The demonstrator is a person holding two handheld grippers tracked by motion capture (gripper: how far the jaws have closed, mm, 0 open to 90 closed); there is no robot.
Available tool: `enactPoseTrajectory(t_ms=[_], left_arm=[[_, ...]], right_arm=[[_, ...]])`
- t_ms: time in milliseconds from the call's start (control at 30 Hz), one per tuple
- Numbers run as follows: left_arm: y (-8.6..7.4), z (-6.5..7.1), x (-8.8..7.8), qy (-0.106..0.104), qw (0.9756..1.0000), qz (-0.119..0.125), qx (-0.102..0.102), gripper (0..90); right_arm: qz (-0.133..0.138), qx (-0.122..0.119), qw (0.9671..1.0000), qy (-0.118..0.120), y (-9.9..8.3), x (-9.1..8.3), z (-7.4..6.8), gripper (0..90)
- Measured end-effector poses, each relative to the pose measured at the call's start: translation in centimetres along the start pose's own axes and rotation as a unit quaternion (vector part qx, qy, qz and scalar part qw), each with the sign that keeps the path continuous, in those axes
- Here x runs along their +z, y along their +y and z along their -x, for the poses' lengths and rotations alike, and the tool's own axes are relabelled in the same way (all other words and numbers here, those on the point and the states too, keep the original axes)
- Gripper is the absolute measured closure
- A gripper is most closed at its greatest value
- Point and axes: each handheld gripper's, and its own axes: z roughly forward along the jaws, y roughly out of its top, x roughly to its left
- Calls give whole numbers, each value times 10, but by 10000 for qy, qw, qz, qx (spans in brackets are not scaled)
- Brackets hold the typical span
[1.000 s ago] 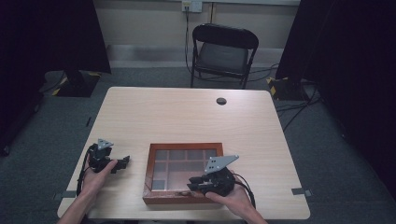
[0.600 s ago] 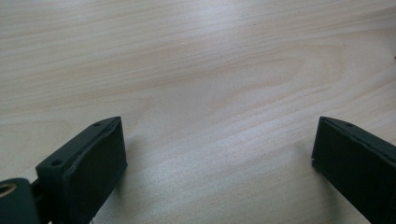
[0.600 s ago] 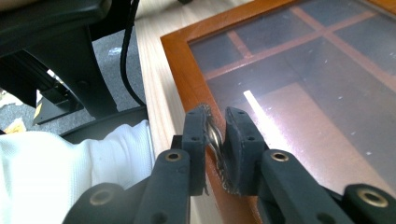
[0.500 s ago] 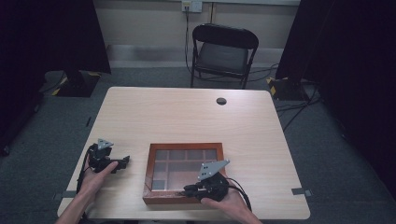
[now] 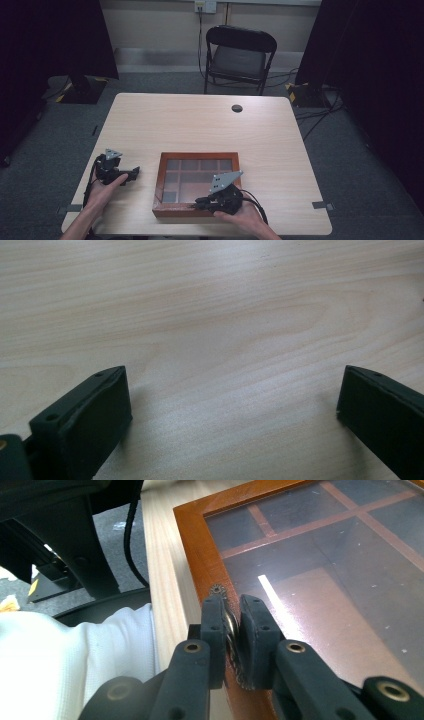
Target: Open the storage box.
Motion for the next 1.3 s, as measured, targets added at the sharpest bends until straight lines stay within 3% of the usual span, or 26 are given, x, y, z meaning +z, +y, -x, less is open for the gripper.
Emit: enactPoseTrajectory(t_ms=[267, 433, 667, 900, 1067, 1300], left_arm=[[0, 1, -3, -60, 10000, -29, 45, 51], [0, 1, -7, -75, 10000, 8, 61, 161], [2, 8, -12, -289, 9993, 53, 238, 165], [5, 12, -20, -459, 9984, 280, 200, 165], [6, 19, -26, -749, 9959, 402, 293, 166], [7, 29, -31, -981, 9925, 521, 516, 166]], right_arm=[[-71, -64, 10000, 27, 3, 0, 2, 822], [-41, -80, 9999, 49, 6, -3, 2, 823], [-4, -107, 9999, 133, 13, -9, 4, 825], [53, -38, 9998, 212, 19, -14, 7, 825], [-18, -31, 9997, 228, 22, -14, 7, 825], [7, -3, 9996, 265, 30, -20, 9, 824]])
